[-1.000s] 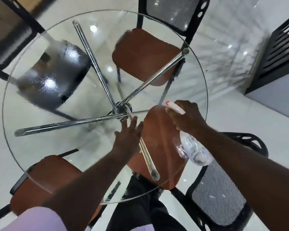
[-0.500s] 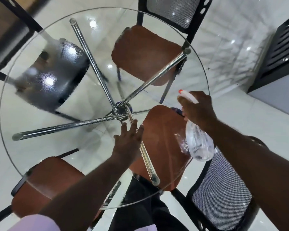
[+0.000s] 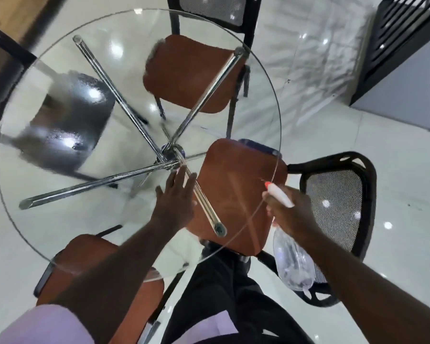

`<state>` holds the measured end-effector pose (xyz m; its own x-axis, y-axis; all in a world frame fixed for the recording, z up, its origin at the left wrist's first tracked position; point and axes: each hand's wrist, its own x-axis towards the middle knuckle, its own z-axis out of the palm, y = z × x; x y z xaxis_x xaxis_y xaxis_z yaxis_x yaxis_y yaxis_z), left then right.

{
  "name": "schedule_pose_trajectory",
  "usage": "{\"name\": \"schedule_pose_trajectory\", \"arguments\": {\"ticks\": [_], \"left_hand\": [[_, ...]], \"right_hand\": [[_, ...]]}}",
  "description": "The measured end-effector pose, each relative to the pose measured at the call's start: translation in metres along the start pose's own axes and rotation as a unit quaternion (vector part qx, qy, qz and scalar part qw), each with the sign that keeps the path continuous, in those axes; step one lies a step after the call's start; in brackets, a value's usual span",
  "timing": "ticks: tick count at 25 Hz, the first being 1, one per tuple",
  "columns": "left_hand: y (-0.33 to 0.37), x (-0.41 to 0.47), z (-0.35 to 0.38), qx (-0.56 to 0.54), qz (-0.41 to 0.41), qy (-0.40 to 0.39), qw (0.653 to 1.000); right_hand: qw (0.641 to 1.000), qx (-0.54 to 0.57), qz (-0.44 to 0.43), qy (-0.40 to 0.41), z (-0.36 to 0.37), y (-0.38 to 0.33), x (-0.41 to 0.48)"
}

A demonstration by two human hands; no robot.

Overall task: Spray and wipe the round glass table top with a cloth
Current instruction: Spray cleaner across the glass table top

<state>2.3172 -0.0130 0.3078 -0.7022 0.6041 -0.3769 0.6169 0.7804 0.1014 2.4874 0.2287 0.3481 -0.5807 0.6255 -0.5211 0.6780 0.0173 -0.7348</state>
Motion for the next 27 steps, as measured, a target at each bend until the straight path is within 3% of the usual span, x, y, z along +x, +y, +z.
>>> {"name": "schedule_pose_trajectory", "arguments": {"ticks": [2, 4, 11, 18, 23, 27], "left_hand": [[0.003, -0.038, 0.019, -0.009, 0.014, 0.025, 1.000], [0.010, -0.085, 0.037, -0.025, 0.011, -0.006, 1.000], [0.006, -0.161, 0.056, -0.036, 0.002, -0.041, 0.999], [0.011, -0.153, 0.025, -0.104, 0.041, -0.027, 0.993], [0.081, -0.127, -0.063, -0.151, 0.156, 0.055, 0.975], [0.183, -0.089, -0.148, -0.161, 0.284, 0.073, 0.942]], "right_hand": [[0.997, -0.049, -0.043, -0.044, 0.010, 0.020, -0.033], [0.992, -0.063, -0.082, -0.072, 0.016, 0.032, -0.066], [0.985, -0.083, -0.124, -0.089, 0.028, 0.042, -0.119], [0.969, -0.103, -0.225, 0.000, 0.025, 0.018, -0.147], [0.969, 0.068, -0.218, 0.091, -0.061, -0.011, -0.177], [0.936, 0.131, -0.285, 0.158, -0.191, -0.013, -0.191]]}}
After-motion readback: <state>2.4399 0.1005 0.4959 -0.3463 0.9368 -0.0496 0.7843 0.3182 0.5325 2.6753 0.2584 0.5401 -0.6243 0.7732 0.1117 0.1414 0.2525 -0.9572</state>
